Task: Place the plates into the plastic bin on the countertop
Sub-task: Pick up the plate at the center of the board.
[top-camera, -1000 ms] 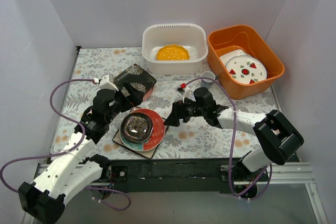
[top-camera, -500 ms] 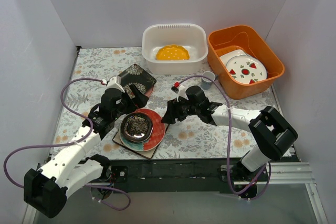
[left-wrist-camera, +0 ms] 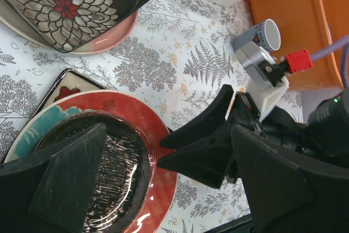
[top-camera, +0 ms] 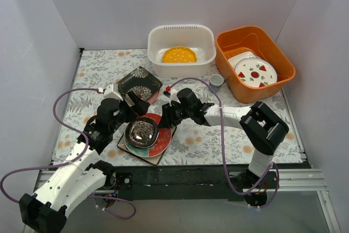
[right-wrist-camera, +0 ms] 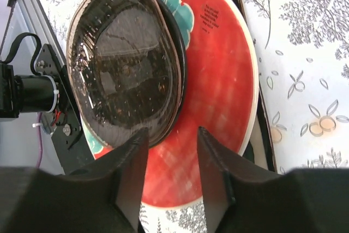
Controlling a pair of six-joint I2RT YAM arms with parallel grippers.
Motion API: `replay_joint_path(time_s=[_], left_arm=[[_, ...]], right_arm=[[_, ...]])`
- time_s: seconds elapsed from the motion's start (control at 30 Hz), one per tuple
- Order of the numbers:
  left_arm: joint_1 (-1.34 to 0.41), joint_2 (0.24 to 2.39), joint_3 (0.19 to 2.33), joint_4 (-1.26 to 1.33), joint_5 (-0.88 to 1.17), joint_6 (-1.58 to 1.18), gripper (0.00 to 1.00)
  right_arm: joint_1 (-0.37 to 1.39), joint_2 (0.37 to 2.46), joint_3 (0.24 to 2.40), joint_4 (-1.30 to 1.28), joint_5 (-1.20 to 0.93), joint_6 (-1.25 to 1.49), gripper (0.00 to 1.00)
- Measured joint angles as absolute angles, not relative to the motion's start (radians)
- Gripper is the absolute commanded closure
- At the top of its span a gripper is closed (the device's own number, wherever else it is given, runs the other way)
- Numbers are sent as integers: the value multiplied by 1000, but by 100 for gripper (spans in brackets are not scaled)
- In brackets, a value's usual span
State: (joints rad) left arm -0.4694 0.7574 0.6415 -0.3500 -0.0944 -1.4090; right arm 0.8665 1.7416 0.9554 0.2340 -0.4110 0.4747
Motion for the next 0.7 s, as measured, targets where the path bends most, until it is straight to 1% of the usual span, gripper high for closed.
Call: replay_joint_path(time_s=[0.23, 0.5, 0.7], left_arm=[[-469, 683, 625, -402, -105, -1433, 2], [-469, 661, 619, -443, -112, -1442, 2], [-469, 658, 601, -449, -112, -1452, 2]], right_arm=[[868, 1813, 994, 235, -421, 477, 59], [873, 1842, 1006, 257, -438, 498, 64], [873, 1845, 1012, 264, -444, 506, 62]])
